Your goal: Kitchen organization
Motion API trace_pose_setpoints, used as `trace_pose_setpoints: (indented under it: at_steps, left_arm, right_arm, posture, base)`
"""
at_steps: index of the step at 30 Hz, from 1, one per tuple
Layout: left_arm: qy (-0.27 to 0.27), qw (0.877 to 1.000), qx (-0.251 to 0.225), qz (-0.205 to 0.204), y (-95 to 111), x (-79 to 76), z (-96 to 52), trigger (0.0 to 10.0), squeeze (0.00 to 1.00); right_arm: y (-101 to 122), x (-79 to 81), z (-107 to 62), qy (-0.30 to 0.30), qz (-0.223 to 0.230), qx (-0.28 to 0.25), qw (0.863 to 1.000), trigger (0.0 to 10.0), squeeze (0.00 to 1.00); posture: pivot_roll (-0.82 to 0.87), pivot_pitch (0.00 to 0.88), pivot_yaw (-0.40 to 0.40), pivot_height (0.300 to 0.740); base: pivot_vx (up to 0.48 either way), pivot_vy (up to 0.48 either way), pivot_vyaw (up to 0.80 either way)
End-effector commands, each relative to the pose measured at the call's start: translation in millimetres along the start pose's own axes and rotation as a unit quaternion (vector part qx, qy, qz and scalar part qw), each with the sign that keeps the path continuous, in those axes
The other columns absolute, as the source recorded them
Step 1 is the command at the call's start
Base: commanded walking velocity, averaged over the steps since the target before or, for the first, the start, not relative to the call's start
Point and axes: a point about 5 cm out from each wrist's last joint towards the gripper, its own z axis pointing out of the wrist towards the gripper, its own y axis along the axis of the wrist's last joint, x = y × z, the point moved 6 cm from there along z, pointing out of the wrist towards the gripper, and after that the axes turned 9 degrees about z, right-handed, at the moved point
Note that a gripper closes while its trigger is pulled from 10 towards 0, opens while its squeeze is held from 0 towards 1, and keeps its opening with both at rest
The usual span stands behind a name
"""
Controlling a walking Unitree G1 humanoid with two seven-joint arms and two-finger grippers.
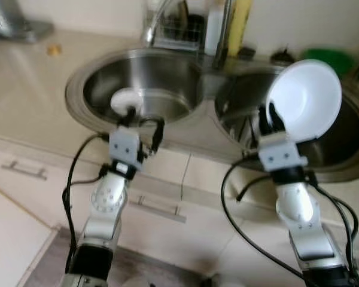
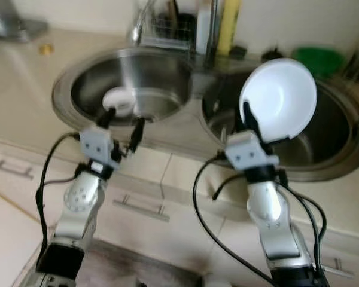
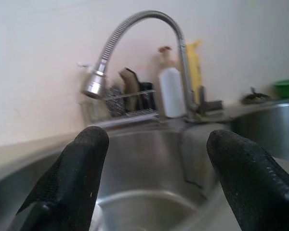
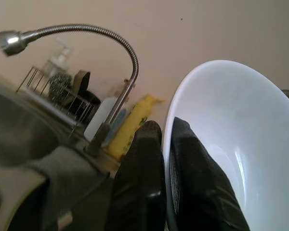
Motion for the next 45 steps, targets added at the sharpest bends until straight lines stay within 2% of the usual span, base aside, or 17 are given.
trace_pose_setpoints:
  at_steps: [1,4,6,10,11,14,16,20,23,24,27,30,31,35,36,37,45]
  left_arm:
    - [0.006,1.000,0.006,0.009,-3,6.1,-1.3,10.0,0.00]
    - [0.002,1.000,0.004,0.009,-2,3.7,-0.8,10.0,0.00]
    - [0.001,1.000,0.005,0.010,-2,3.1,-0.7,10.0,0.00]
    - [-0.003,1.000,0.008,0.011,-4,1.2,-0.5,10.0,0.00]
    - [-0.004,1.000,0.008,0.010,-5,0.4,0.0,10.0,0.00]
    - [-0.006,1.000,0.009,0.011,-5,-0.8,0.3,10.0,0.00]
    - [-0.006,1.000,0.009,0.010,-5,-1.2,0.5,10.0,0.00]
    - [-0.004,1.000,0.009,0.009,-6,-2.3,1.1,10.0,0.00]
    - [-0.004,1.000,0.010,0.009,-6,-3.4,1.2,10.0,0.00]
    - [-0.005,1.000,0.010,0.008,-6,-4.0,1.2,10.0,0.00]
    - [-0.004,1.000,0.011,0.007,-7,-4.2,0.9,10.0,0.00]
    - [-0.003,1.000,0.013,0.006,-7,-4.4,0.6,10.0,0.00]
    - [-0.003,1.000,0.014,0.005,-8,-4.8,0.5,10.0,0.00]
    - [-0.003,1.000,0.017,0.005,-9,-4.9,-0.1,10.0,0.00]
    - [-0.003,1.000,0.017,0.006,-9,-5.0,-0.2,10.0,0.00]
    - [-0.003,1.000,0.018,0.006,-10,-5.0,-0.2,10.0,0.00]
    - [-0.007,1.000,0.020,0.004,-10,-6.9,-0.4,10.0,0.00]
  right_arm:
    - [6,1.1,5.2,-0.004,0.028,-0.004,1.000,10.0,0.00]
    - [-3,-5.7,9.2,-0.022,0.077,0.025,0.996,10.0,0.00]
    - [-3,-6.9,10.1,-0.024,0.086,0.029,0.996,10.0,0.00]
    - [-15,-3.1,13.2,-0.001,0.111,0.072,0.991,10.0,0.00]
    - [-23,-1.7,16.2,0.010,0.136,0.103,0.985,10.0,0.00]
    - [-43,-6.1,24.2,0.014,0.166,0.169,0.971,10.0,0.00]
    - [-46,-8.8,26.4,0.013,0.173,0.178,0.969,10.0,0.00]
    - [-65,-12.5,34.7,0.036,0.203,0.239,0.949,10.0,0.00]
    - [-84,-6.5,27.7,0.061,0.205,0.304,0.928,10.0,0.00]
    - [-94,-4.4,22.9,0.068,0.203,0.337,0.917,10.0,0.00]
    - [-101,-3.7,20.3,0.069,0.207,0.358,0.908,10.0,0.00]
    - [-114,-5.0,17.7,0.046,0.254,0.397,0.881,10.0,0.00]
    - [-121,-7.8,15.2,0.036,0.255,0.412,0.874,10.0,0.00]
    - [-127,-11.1,10.9,0.024,0.263,0.428,0.864,10.0,0.00]
    - [-127,-12.2,10.6,0.022,0.264,0.427,0.864,10.0,0.37]
    - [-127,-13.3,10.5,0.018,0.269,0.425,0.864,10.0,1.00]
    - [-122,-21.5,13.7,-0.003,0.288,0.408,0.866,10.0,1.00]
  posture:
    - [0.06,0.000,-0.016,0.740]
    - [0.06,0.000,-0.016,0.740]
    - [0.06,0.000,-0.016,0.740]
    - [0.06,0.000,-0.014,0.740]
    - [0.06,0.000,-0.014,0.740]
    - [0.06,0.000,-0.014,0.740]
    - [0.06,0.000,-0.016,0.740]
    - [0.06,0.000,-0.023,0.740]
    - [0.06,0.000,-0.028,0.740]
    - [0.06,0.000,-0.030,0.740]
    - [0.07,0.000,-0.032,0.740]
    - [0.07,0.000,-0.036,0.740]
    - [0.07,0.000,-0.038,0.740]
    - [0.07,0.000,-0.039,0.740]
    - [0.07,0.000,-0.039,0.740]
    - [0.07,0.000,-0.039,0.740]
    - [0.06,0.000,-0.033,0.740]
  base:
    - [0.000,0.000,0.00]
    - [0.000,0.000,0.00]
    - [0.000,0.000,0.00]
    - [0.000,0.000,0.00]
    - [0.000,0.000,0.00]
    - [0.000,0.000,0.00]
    - [0.000,0.000,0.00]
    - [0.000,0.000,0.00]
    - [0.000,0.000,0.00]
    - [0.000,0.000,0.00]
    - [0.000,0.000,0.00]
    - [0.000,0.000,0.00]
    - [0.000,0.000,0.00]
    - [0.000,0.000,0.00]
    - [0.000,0.000,0.00]
    - [0.000,0.000,0.00]
    - [0.000,0.000,0.00]
